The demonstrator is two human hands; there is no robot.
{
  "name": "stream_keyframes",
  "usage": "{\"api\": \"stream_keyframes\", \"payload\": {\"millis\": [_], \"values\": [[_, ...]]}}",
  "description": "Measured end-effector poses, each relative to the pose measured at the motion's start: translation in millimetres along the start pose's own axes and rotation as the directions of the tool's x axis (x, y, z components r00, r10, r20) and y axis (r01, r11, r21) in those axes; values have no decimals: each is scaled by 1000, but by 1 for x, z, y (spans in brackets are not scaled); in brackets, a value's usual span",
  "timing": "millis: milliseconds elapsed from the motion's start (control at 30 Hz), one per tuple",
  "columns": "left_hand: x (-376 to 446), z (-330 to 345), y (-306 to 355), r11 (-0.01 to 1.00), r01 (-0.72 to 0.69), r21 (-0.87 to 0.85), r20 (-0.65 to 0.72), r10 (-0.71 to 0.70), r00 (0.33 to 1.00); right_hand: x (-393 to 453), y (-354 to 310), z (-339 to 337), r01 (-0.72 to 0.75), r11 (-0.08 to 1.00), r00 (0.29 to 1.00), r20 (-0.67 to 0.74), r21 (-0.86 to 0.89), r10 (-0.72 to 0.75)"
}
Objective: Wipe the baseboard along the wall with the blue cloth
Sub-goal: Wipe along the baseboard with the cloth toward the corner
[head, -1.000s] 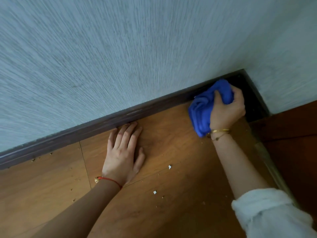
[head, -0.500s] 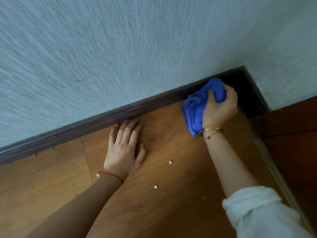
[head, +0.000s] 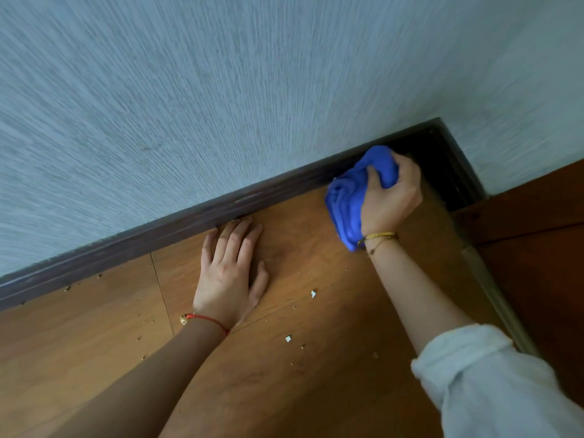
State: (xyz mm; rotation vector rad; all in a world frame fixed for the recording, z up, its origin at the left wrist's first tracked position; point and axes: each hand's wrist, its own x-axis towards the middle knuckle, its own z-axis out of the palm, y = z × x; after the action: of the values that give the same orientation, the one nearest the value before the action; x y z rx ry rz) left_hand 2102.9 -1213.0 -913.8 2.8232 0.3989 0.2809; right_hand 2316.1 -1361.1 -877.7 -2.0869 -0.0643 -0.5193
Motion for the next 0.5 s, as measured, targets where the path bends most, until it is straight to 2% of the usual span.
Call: {"api": "stream_keyframes", "payload": {"millis": [67,133,233,400,500], "values": [[0,0,0,1000,0,-5,0,0,1000,-2,-3,2,-23,1000,1000,-20,-6,23],[1,1,0,1000,-2,-3,1,2,1000,-22,-12,6,5,1000,1000,19,-13,-4],[-1,3,0,1000,-2,3,3,2,1000,-57,-26,6,79,997,979,188,21,-82],[3,6,5,1000,-1,-8,-23,1,1000,-32,-15,-9,166,982,922,340,86,-185],[7,10,11,1000,-19,-15,-39,18,999,-31,-16,-11,154,984,928,328,85,-174]]}}
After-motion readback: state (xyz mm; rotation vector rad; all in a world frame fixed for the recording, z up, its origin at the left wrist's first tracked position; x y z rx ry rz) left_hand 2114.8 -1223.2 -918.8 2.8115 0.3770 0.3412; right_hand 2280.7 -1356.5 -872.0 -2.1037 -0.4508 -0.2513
